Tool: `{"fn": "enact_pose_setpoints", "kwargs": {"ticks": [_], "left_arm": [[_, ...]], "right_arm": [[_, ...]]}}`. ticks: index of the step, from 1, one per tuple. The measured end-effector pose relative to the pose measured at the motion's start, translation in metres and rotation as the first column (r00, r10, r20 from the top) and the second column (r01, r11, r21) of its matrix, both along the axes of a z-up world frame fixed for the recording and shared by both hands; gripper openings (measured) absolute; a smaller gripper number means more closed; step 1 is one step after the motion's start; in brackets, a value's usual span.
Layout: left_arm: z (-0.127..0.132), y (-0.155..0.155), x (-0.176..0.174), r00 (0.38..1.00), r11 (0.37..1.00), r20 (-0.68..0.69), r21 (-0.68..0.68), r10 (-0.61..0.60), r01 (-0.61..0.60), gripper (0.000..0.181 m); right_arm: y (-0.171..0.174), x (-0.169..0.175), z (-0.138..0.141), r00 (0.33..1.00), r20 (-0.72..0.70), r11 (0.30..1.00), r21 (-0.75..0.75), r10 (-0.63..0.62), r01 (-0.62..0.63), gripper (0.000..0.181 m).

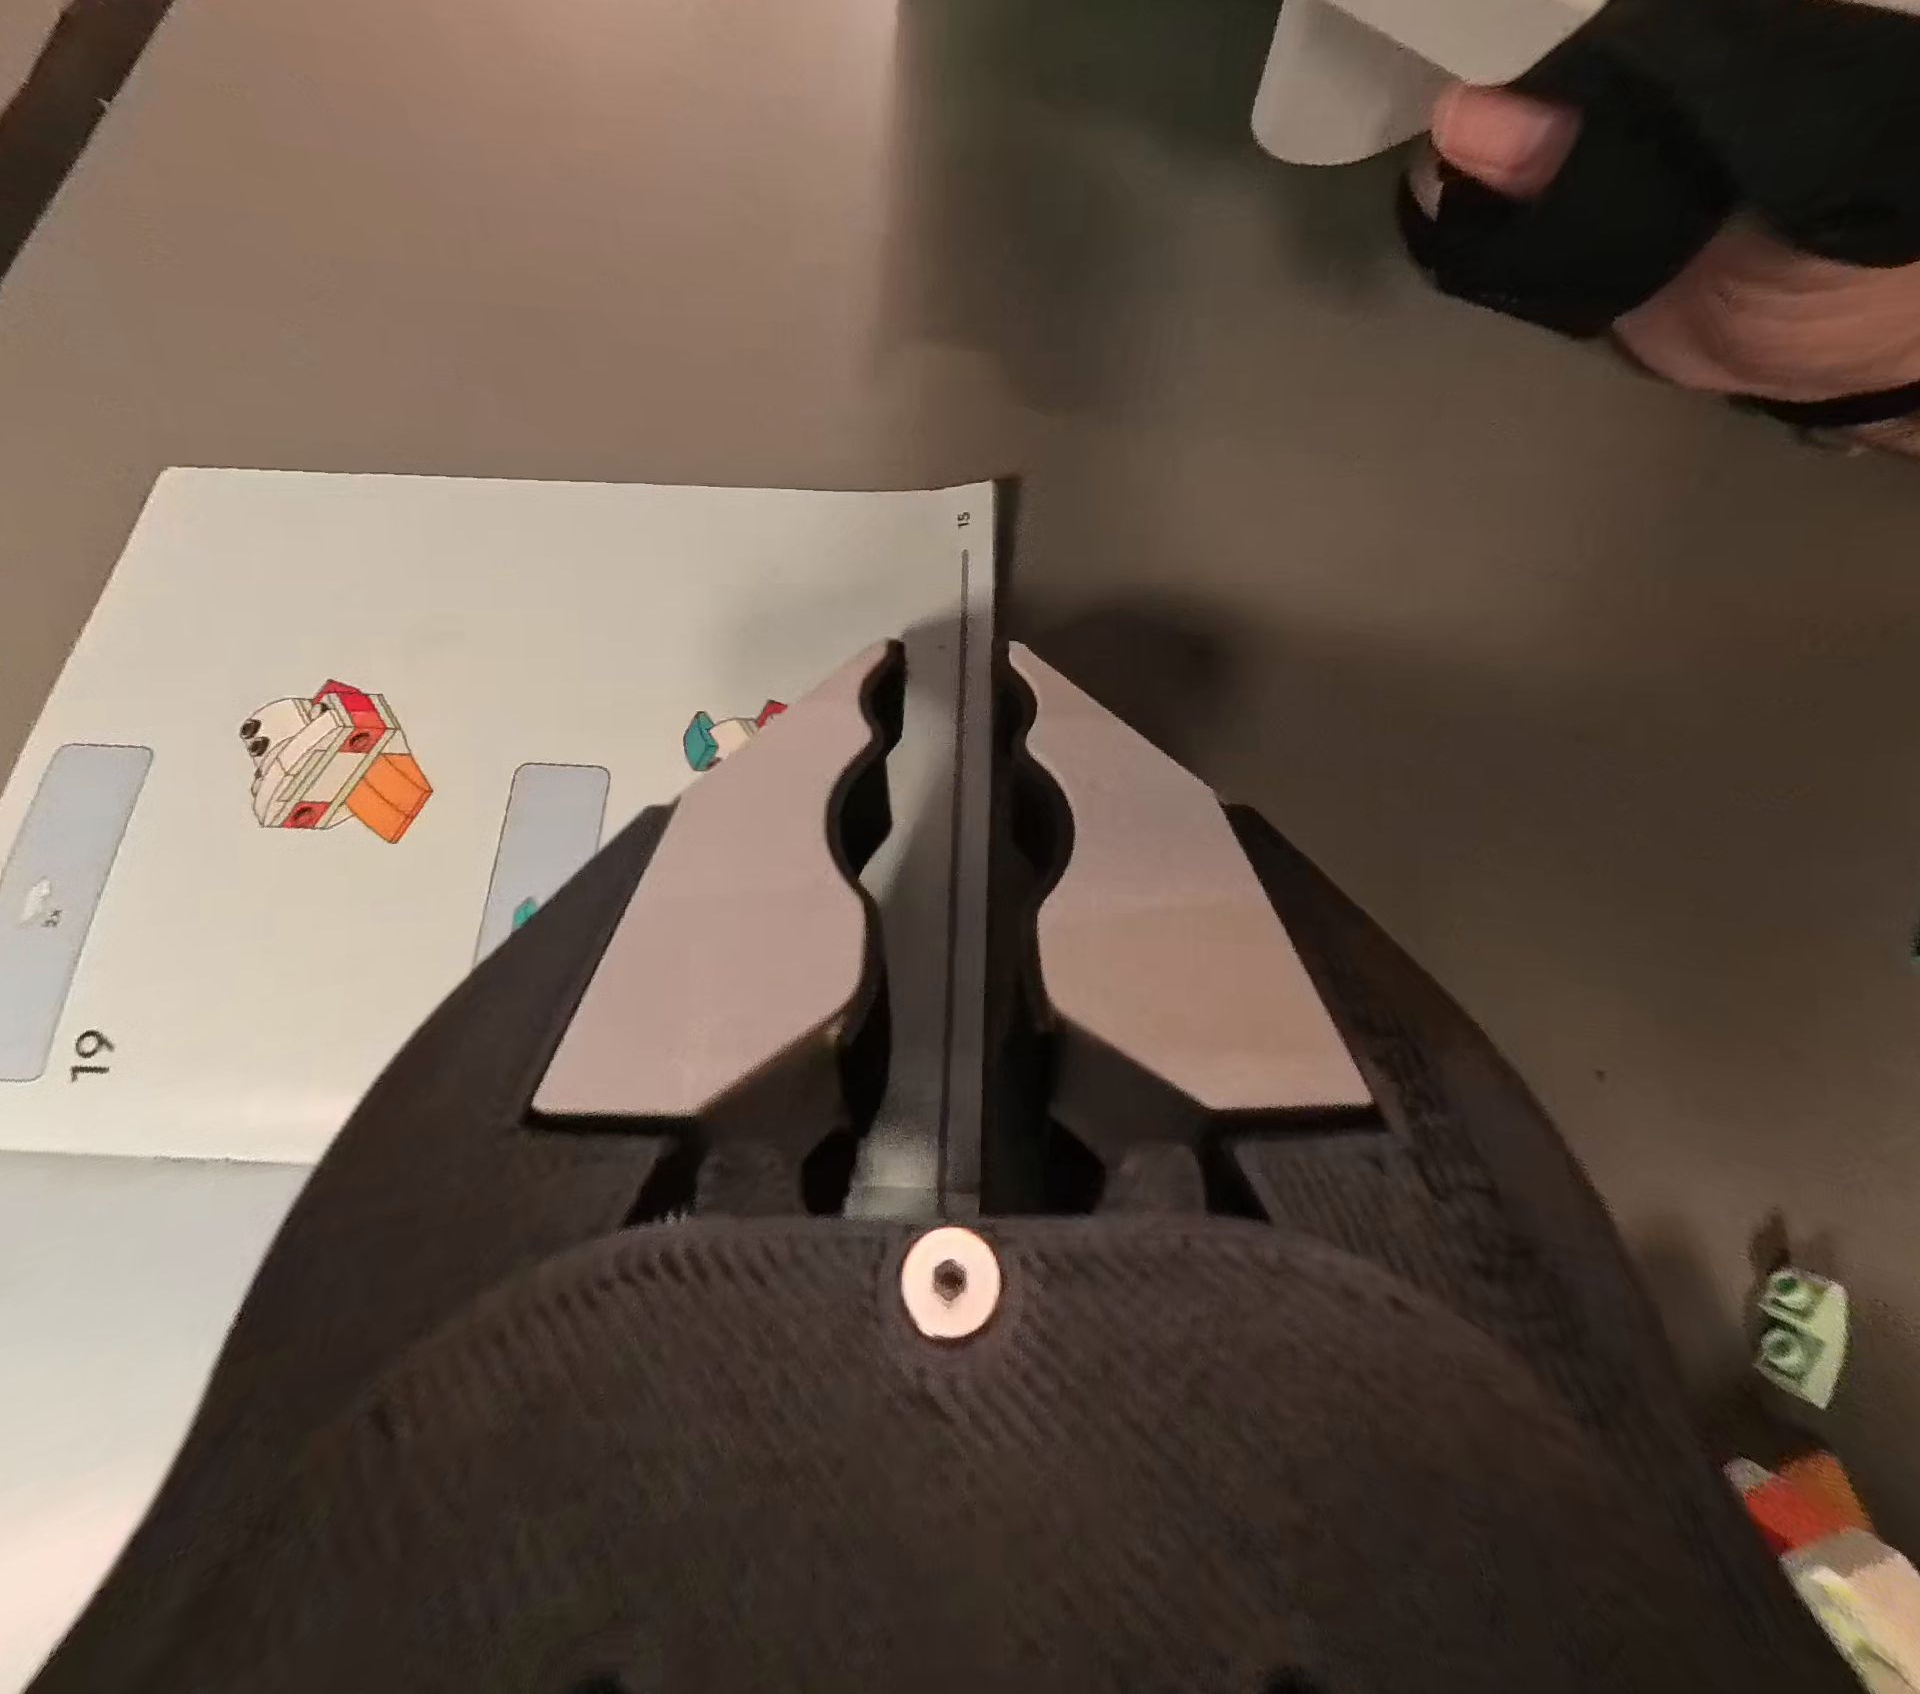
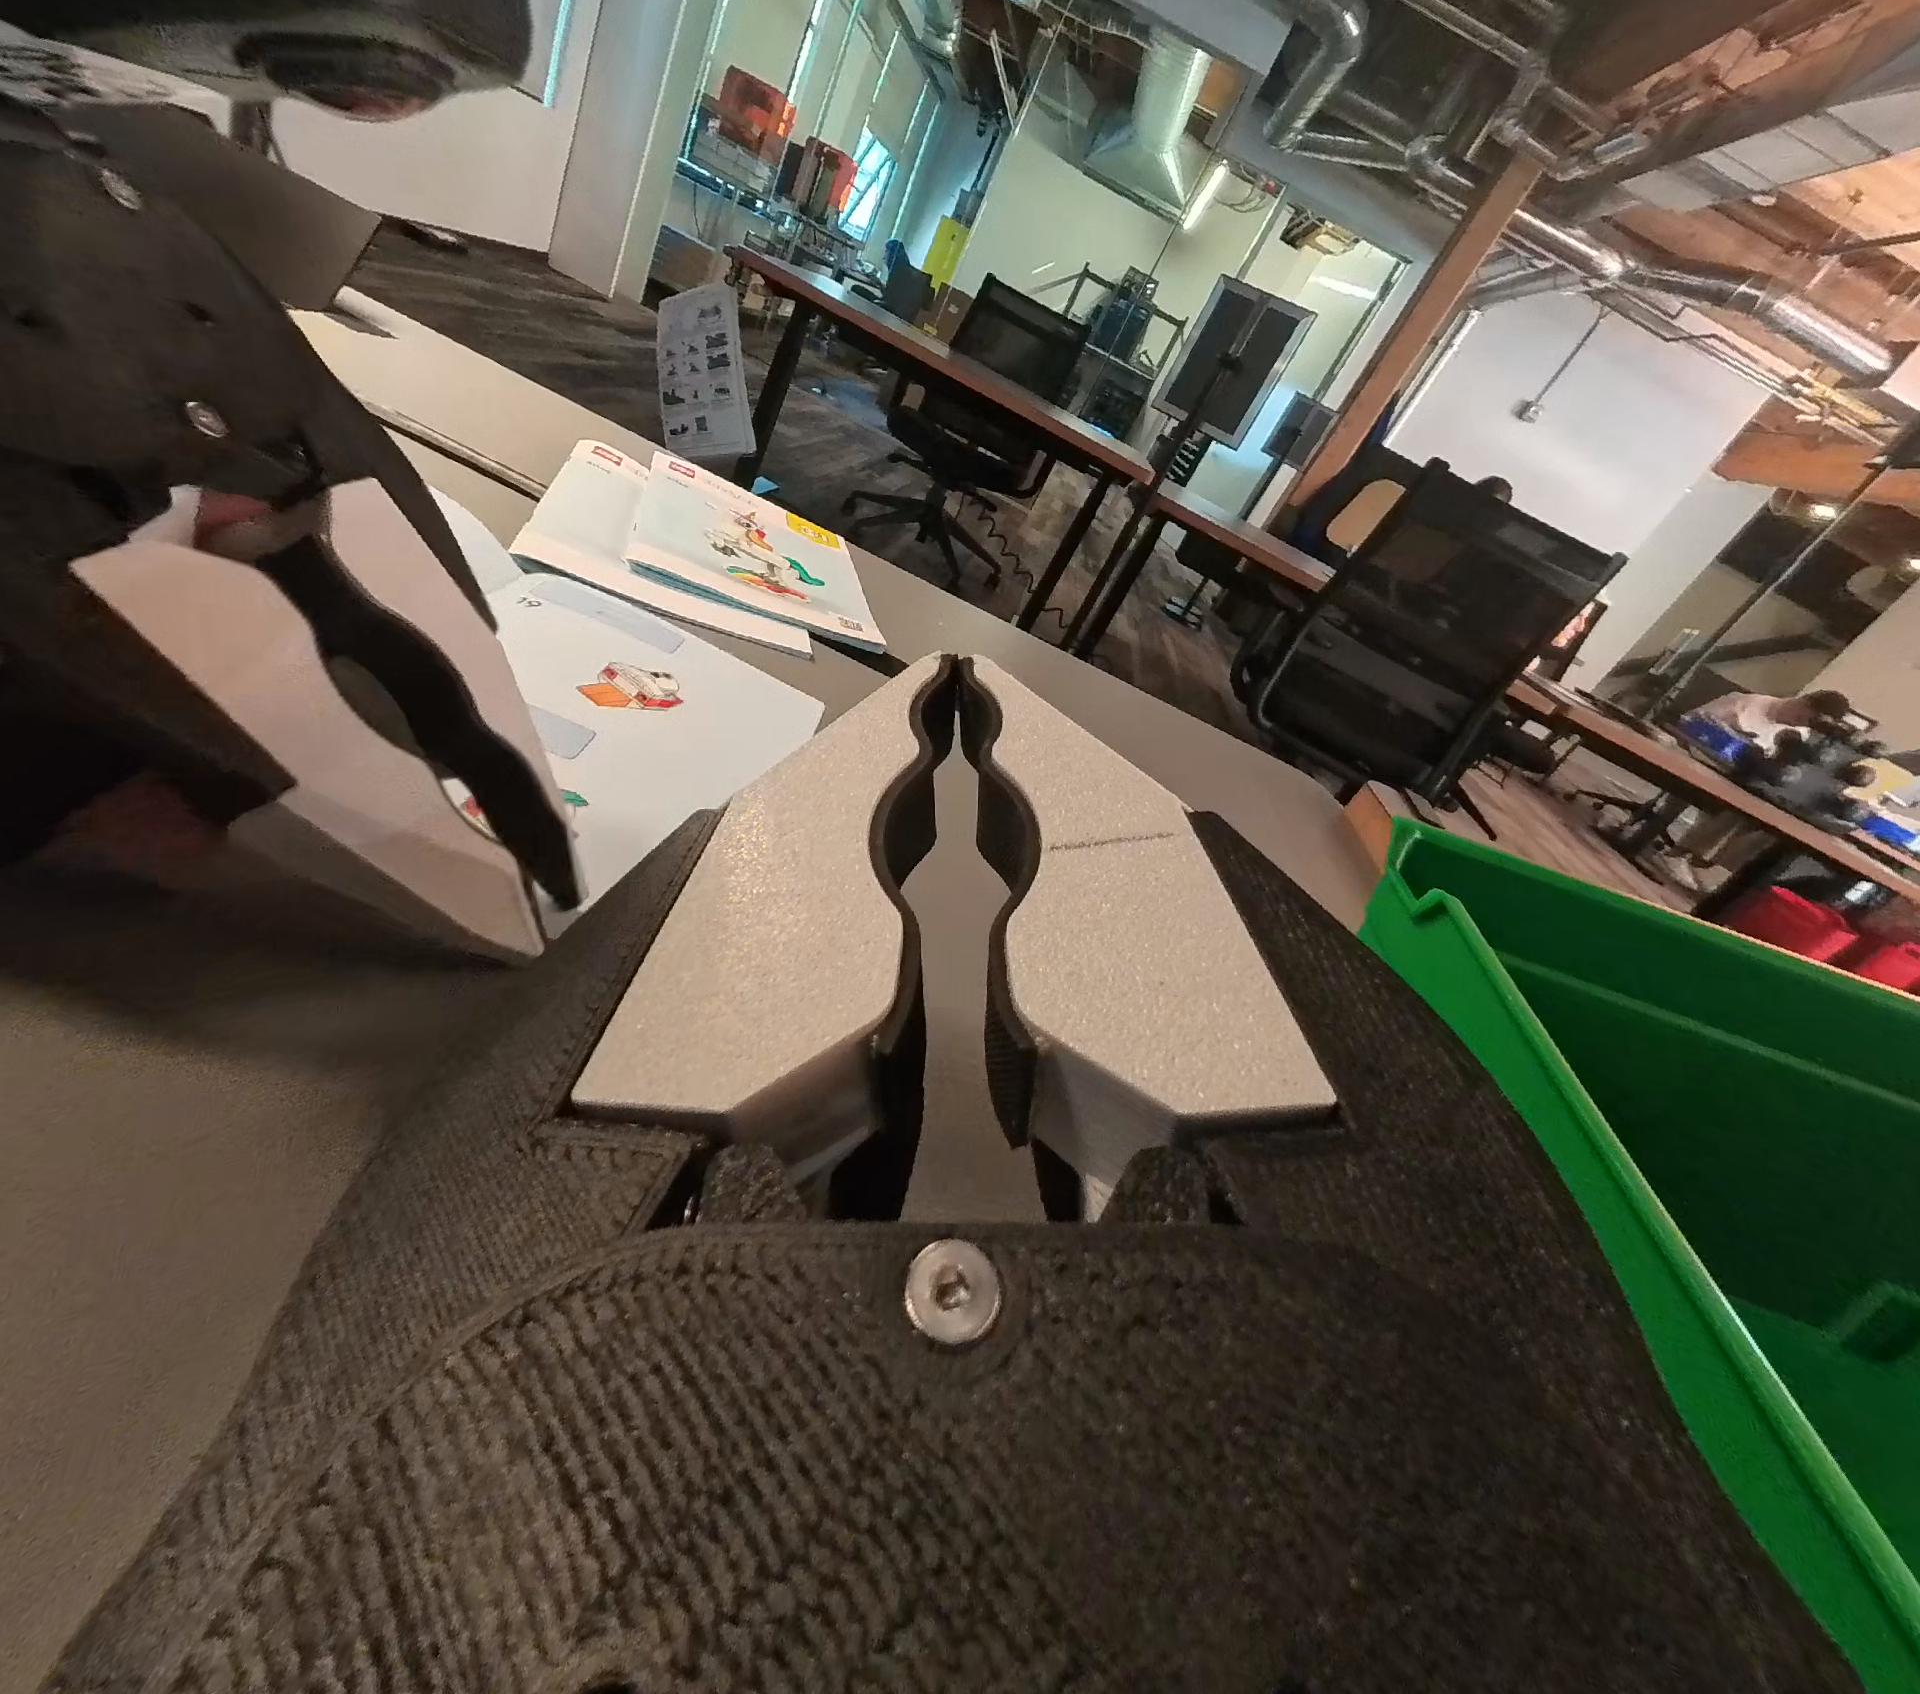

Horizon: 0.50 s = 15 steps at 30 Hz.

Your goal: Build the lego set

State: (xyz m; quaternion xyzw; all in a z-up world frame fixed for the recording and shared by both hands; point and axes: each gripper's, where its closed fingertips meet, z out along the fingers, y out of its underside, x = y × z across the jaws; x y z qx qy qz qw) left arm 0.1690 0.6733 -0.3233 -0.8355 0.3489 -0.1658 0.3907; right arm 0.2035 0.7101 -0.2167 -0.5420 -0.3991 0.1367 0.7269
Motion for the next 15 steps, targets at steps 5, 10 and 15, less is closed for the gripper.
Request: {"fn": "enact_pose_setpoints", "kwargs": {"ticks": [5, 10, 15], "left_arm": [[0.003, 0.0, 0.0, 0.991, 0.994, 0.13, -0.106, 0.014, -0.001, 0.001], [0.009, 0.005, -0.004, 0.935, 0.96, 0.341, -0.28, 0.103, -0.003, 0.0], [0.012, 0.005, -0.005, 0.892, 0.93, 0.431, -0.365, 0.139, 0.032, 0.0]], "right_arm": [[0.0, -0.001, -0.002, 1.0, 0.015, 1.0, -0.008, 0.003, -0.003, 0.0], [0.003, -0.001, -0.008, 0.998, 0.063, 1.0, -0.027, -0.007, 0.009, 0.0], [-0.003, -0.013, -0.038, 0.956, 0.286, 0.998, -0.049, 0.058, -0.046, 0.0]]}}
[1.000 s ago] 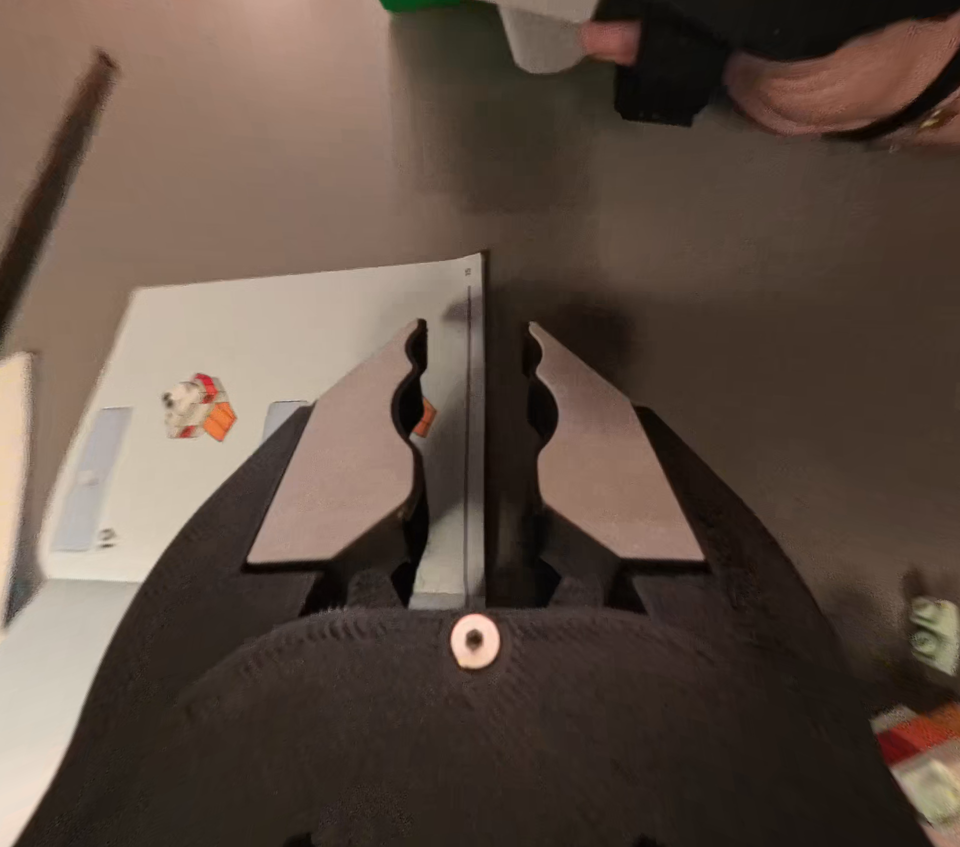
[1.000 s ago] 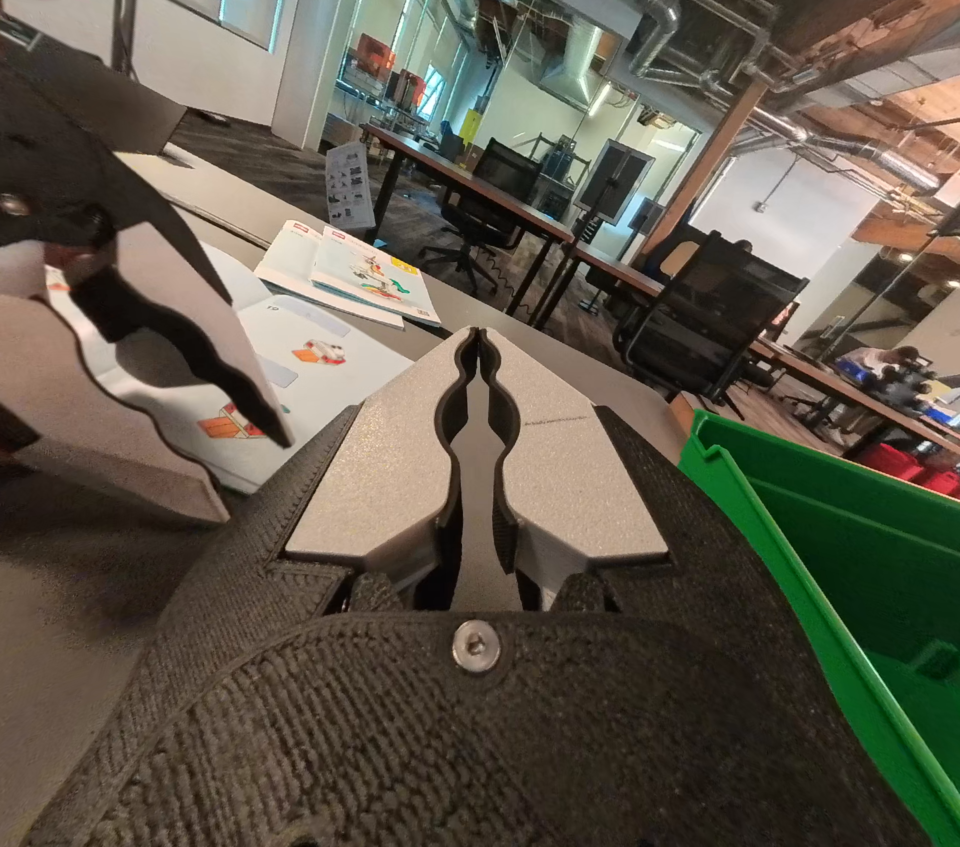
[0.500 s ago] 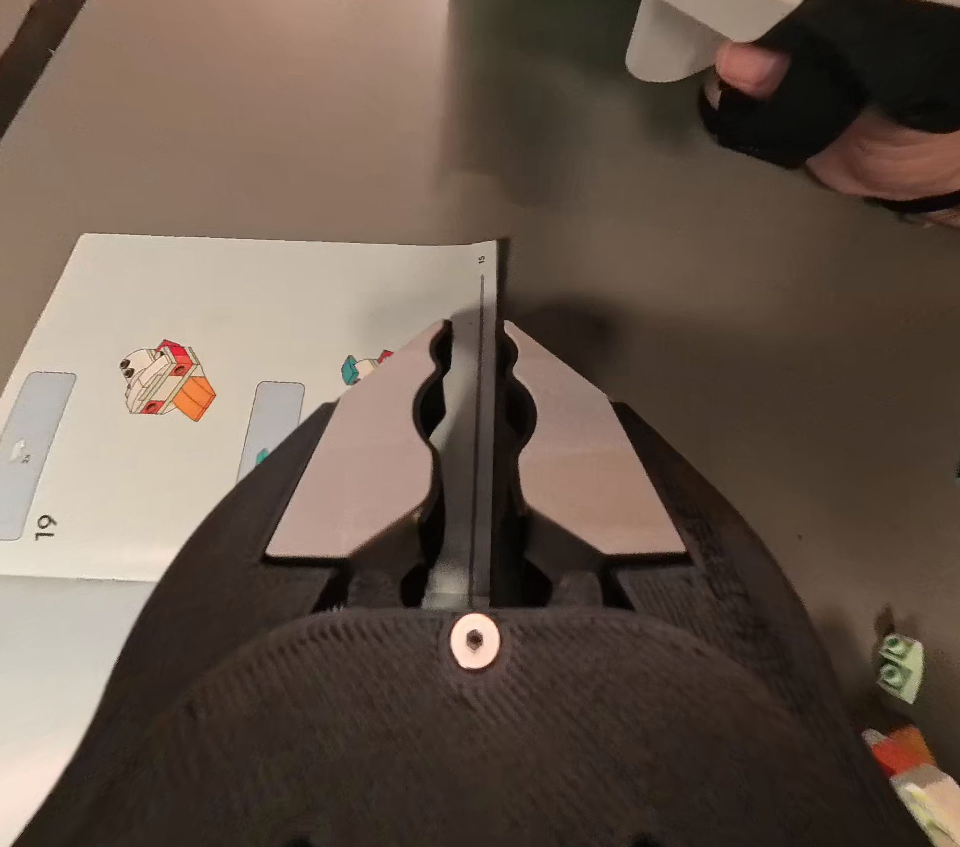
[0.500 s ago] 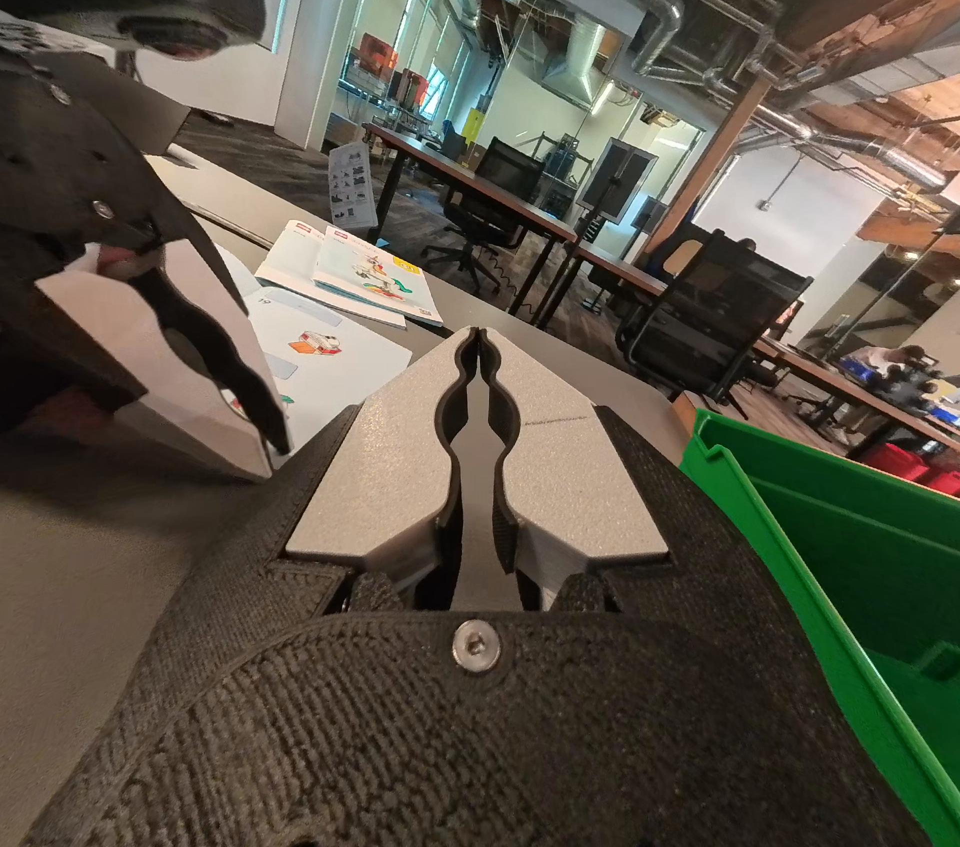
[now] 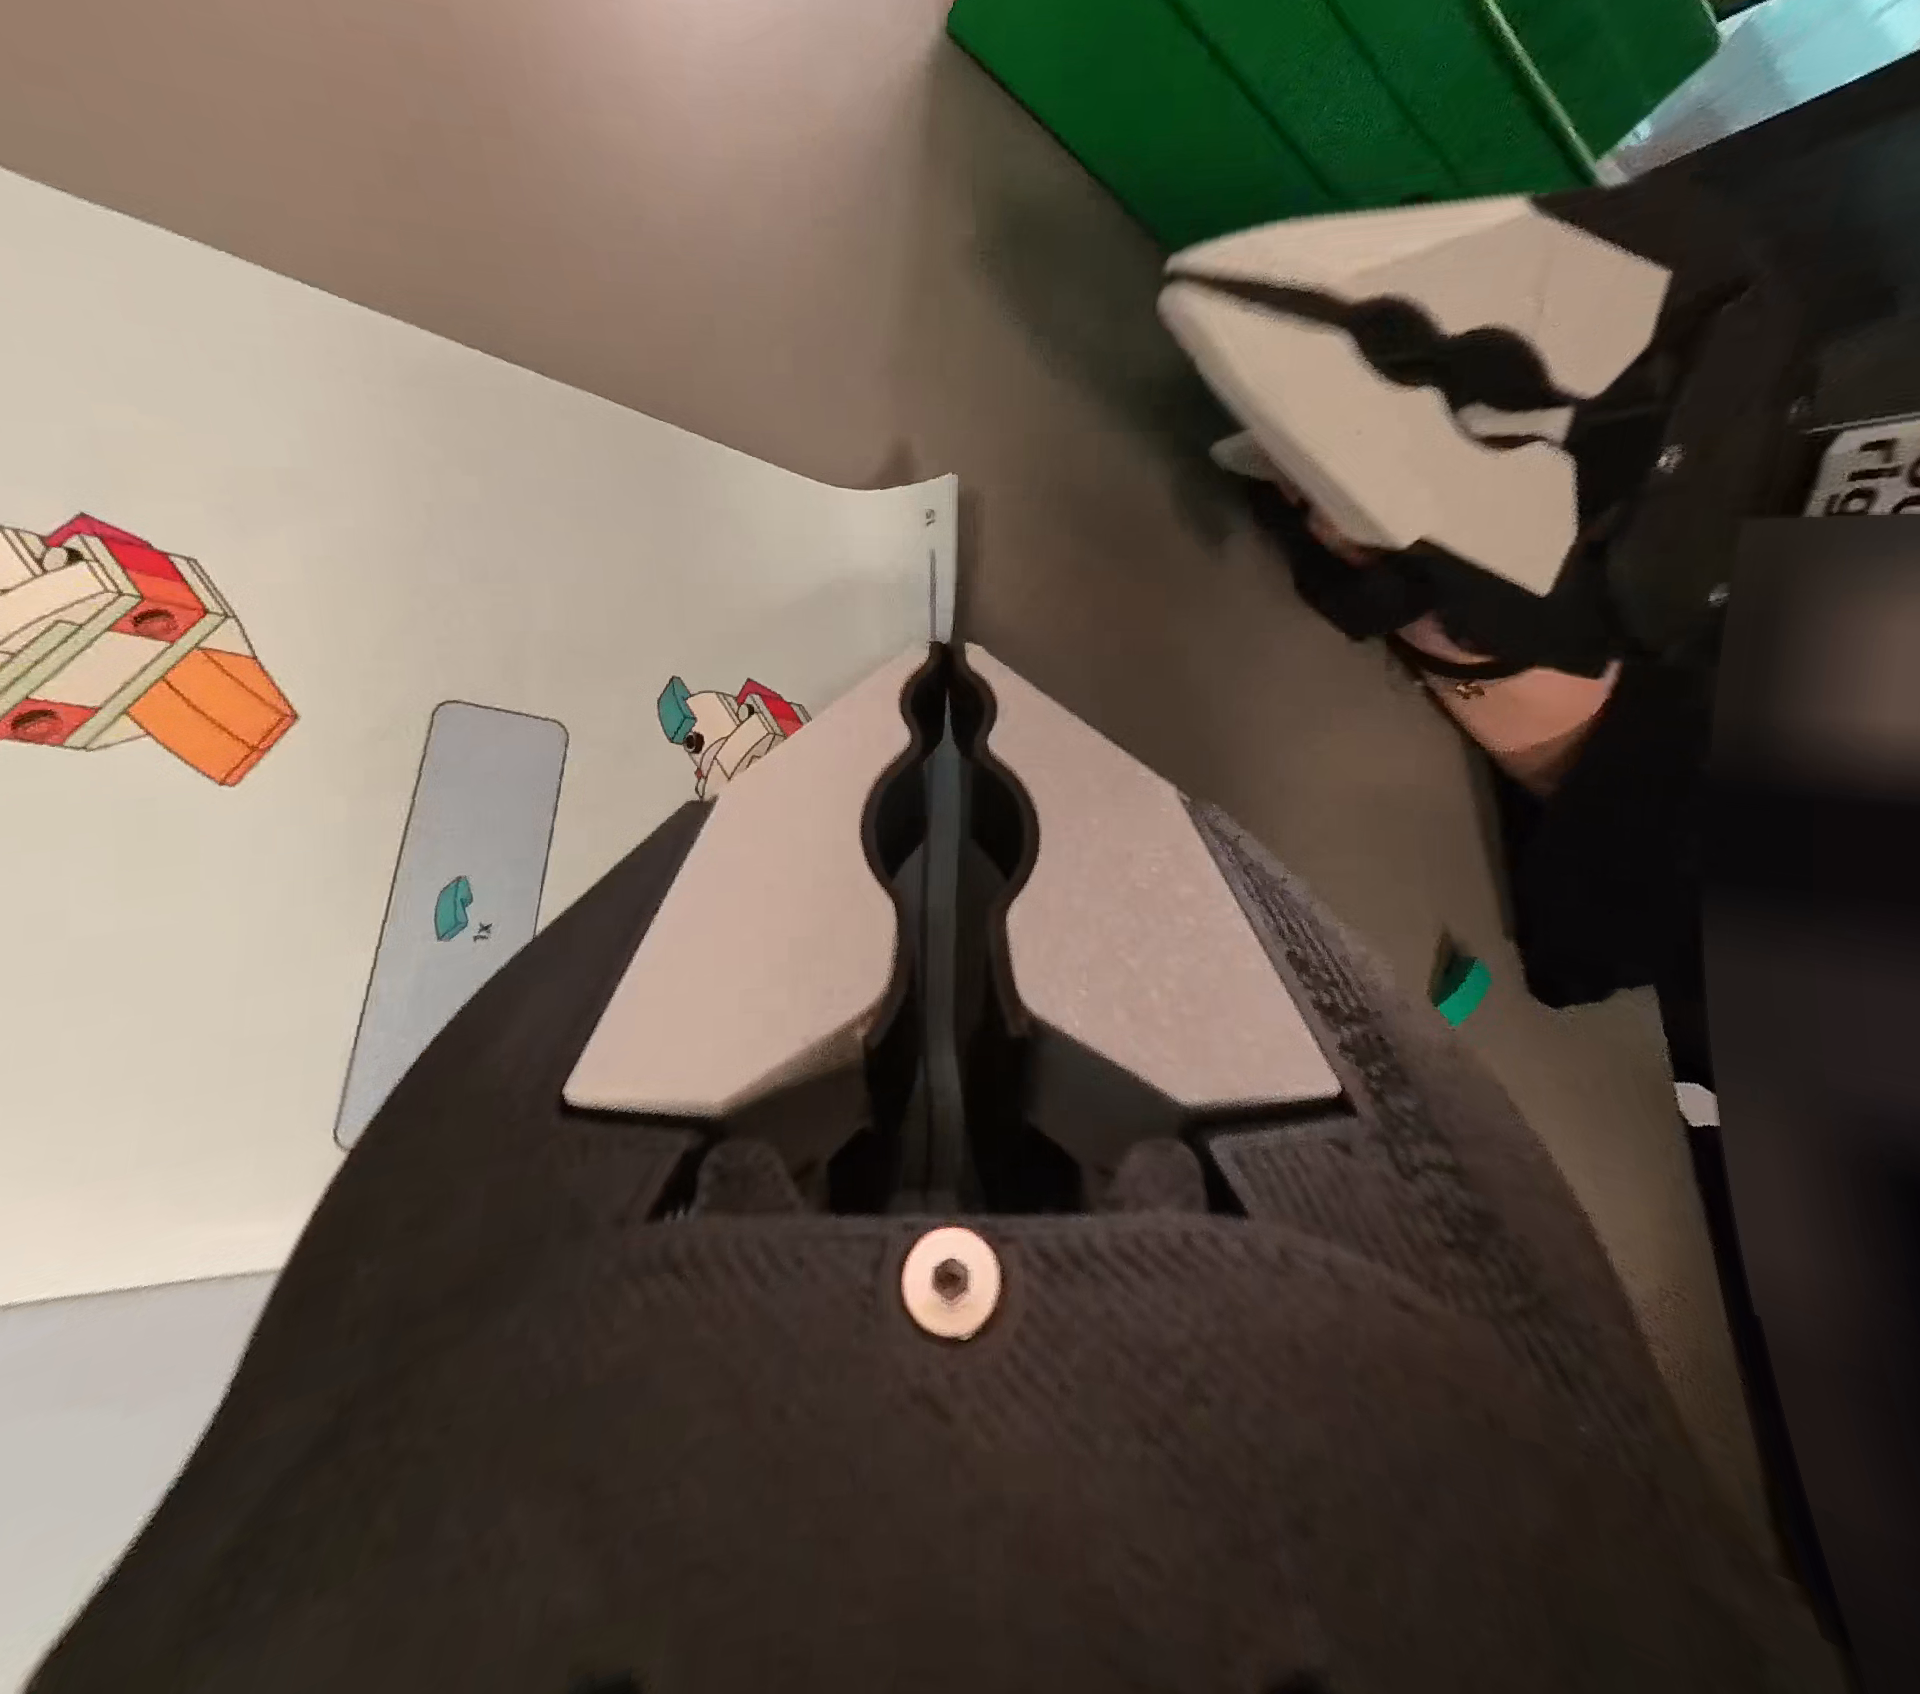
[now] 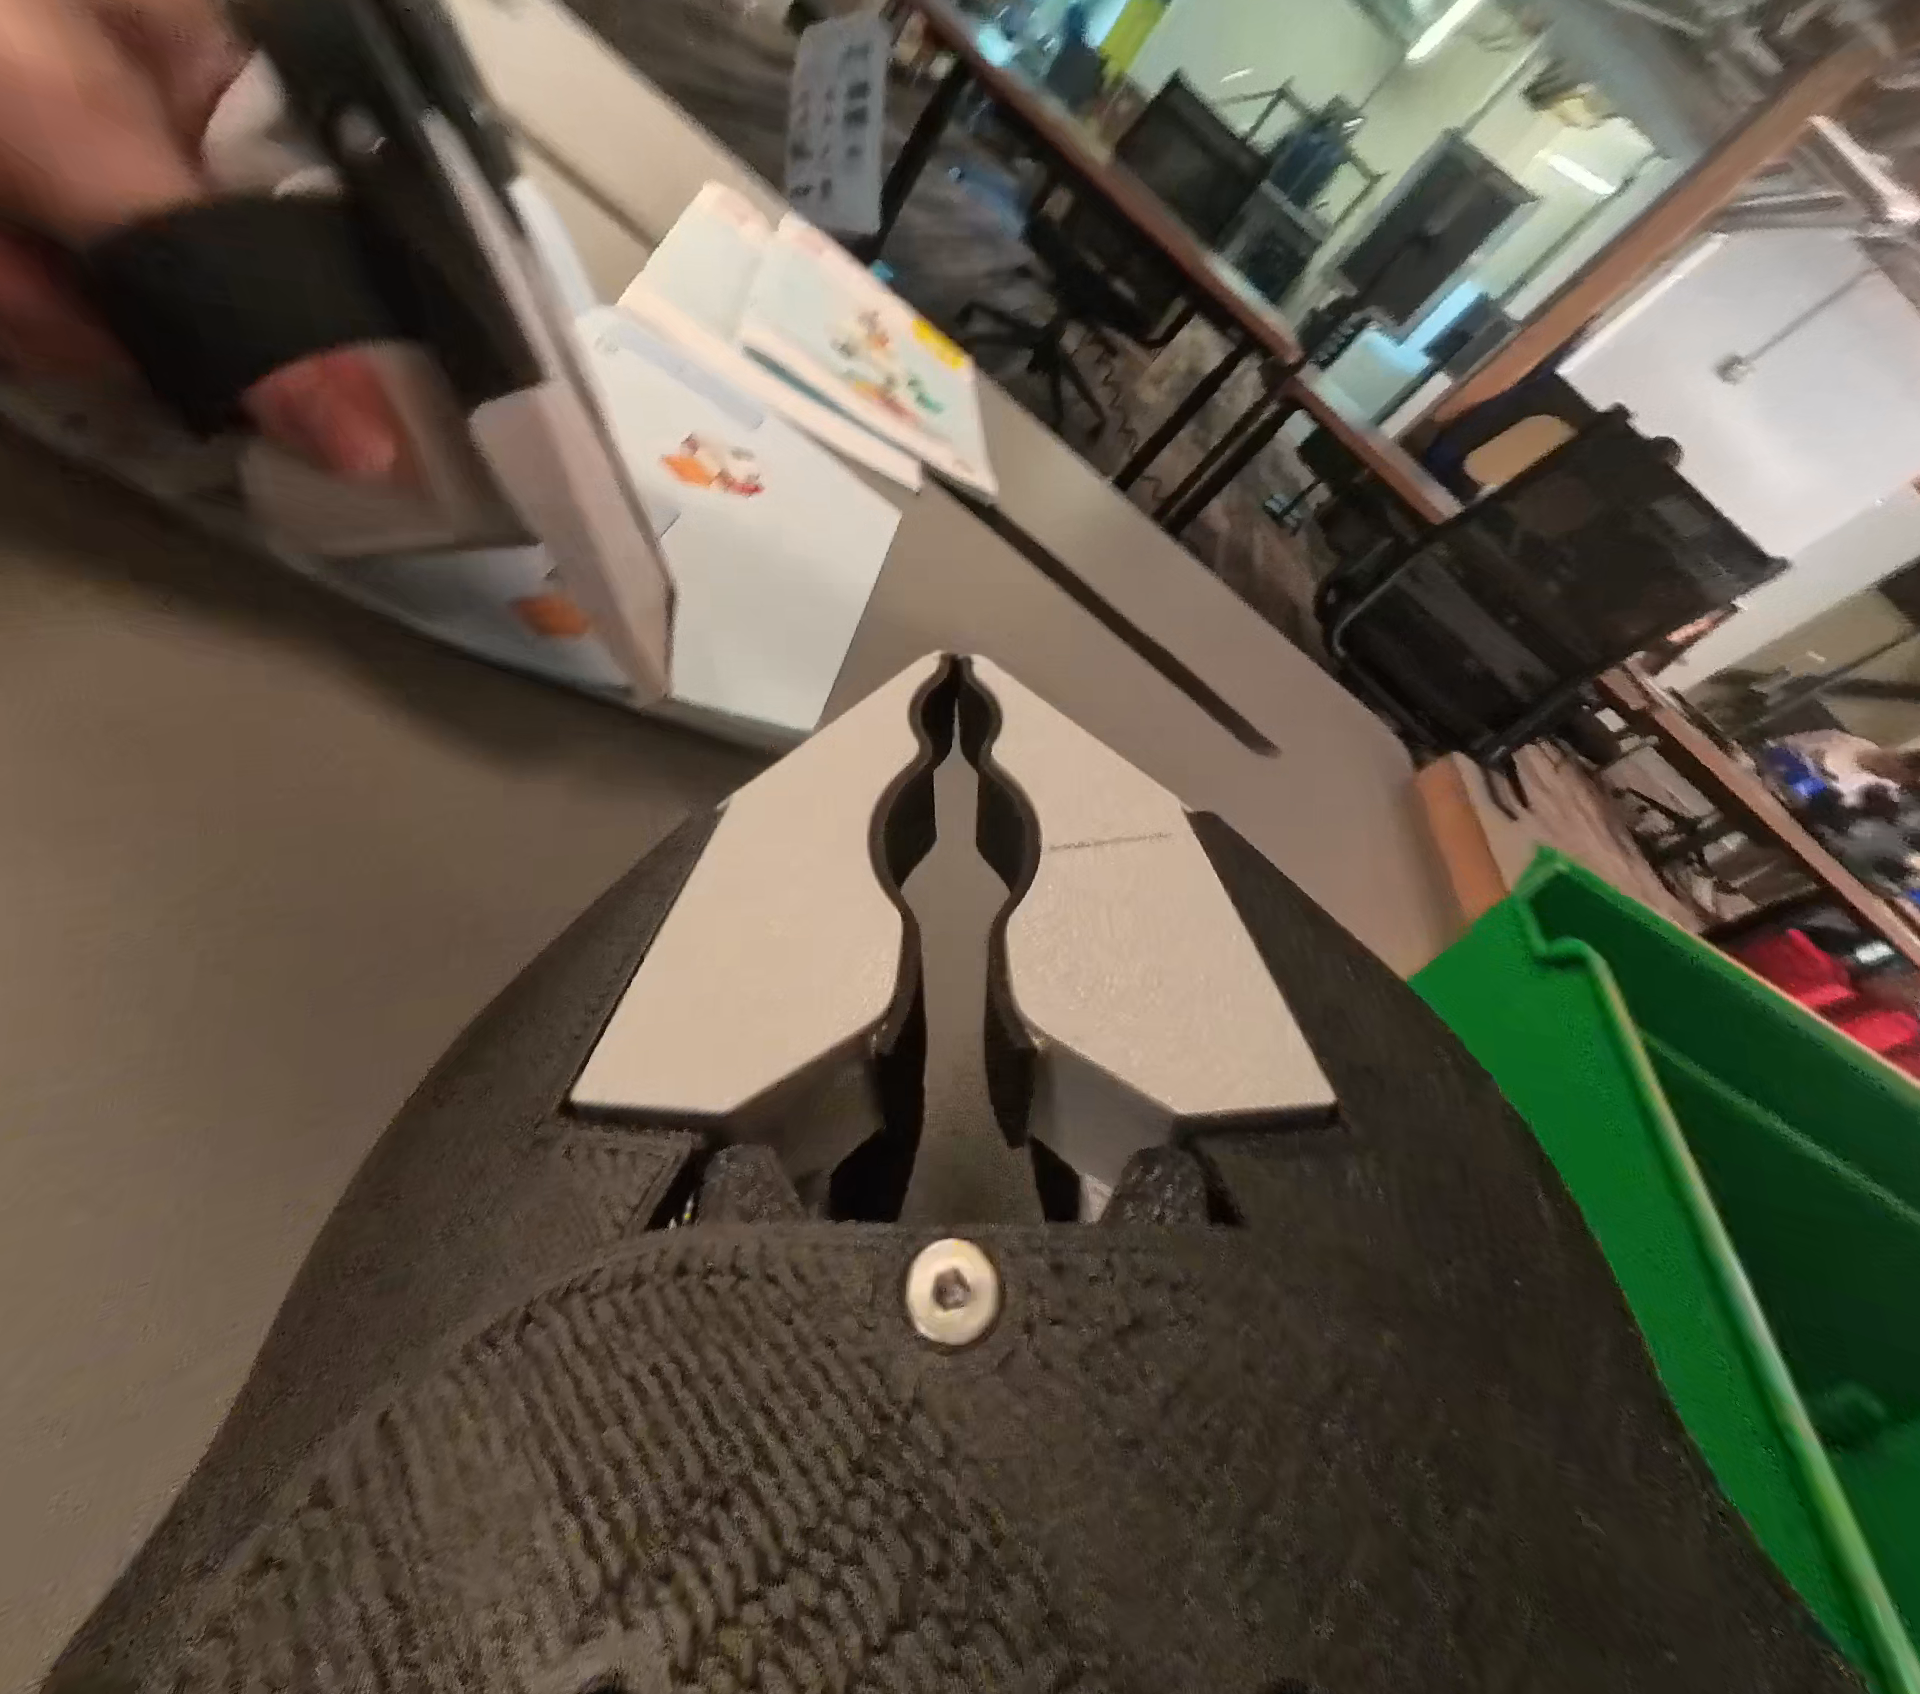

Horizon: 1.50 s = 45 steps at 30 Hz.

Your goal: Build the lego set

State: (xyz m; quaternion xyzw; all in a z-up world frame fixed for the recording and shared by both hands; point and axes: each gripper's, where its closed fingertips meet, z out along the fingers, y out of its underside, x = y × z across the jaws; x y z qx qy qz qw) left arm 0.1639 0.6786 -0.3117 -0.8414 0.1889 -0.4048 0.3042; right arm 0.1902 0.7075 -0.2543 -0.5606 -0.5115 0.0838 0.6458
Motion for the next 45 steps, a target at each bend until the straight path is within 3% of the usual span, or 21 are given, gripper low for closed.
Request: {"fn": "enact_pose_setpoints", "kwargs": {"ticks": [5, 10, 19, 23, 28, 34, 45], "left_arm": [[0.0, 0.0, 0.001, 1.0, 0.999, 0.031, -0.036, -0.004, 0.006, 0.0], [0.0, -0.001, 0.001, 0.999, 0.998, 0.051, -0.056, -0.005, 0.008, 0.0], [0.006, 0.0, 0.0, 0.994, 0.999, 0.112, -0.051, -0.001, 0.007, 0.0], [0.011, -0.002, 0.001, 0.988, 0.998, 0.156, -0.056, -0.014, 0.023, 0.0], [0.012, -0.012, 0.007, 0.977, 0.99, 0.193, -0.089, -0.09, 0.109, 0.0], [0.009, -0.014, 0.008, 0.979, 0.988, 0.171, -0.089, -0.107, 0.124, 0.0], [0.009, -0.013, 0.008, 0.98, 0.988, 0.172, -0.097, -0.104, 0.121, 0.0]], "right_arm": [[-0.01, -0.01, -0.033, 0.971, 0.226, 0.997, -0.027, 0.073, -0.069, 0.0], [-0.018, -0.014, -0.049, 0.936, 0.332, 0.993, -0.021, 0.114, -0.114, 0.013], [-0.015, -0.013, -0.044, 0.954, 0.272, 0.991, -0.085, 0.125, -0.105, 0.03], [-0.016, -0.012, -0.039, 0.963, 0.21, 0.978, -0.163, 0.167, -0.133, 0.027], [-0.023, -0.014, -0.048, 0.944, 0.232, 0.949, -0.263, 0.236, -0.172, 0.025], [-0.032, -0.01, -0.041, 0.948, 0.122, 0.892, -0.392, 0.293, -0.226, 0.027], [-0.033, -0.009, -0.044, 0.944, 0.134, 0.881, -0.418, 0.302, -0.222, 0.024]]}}
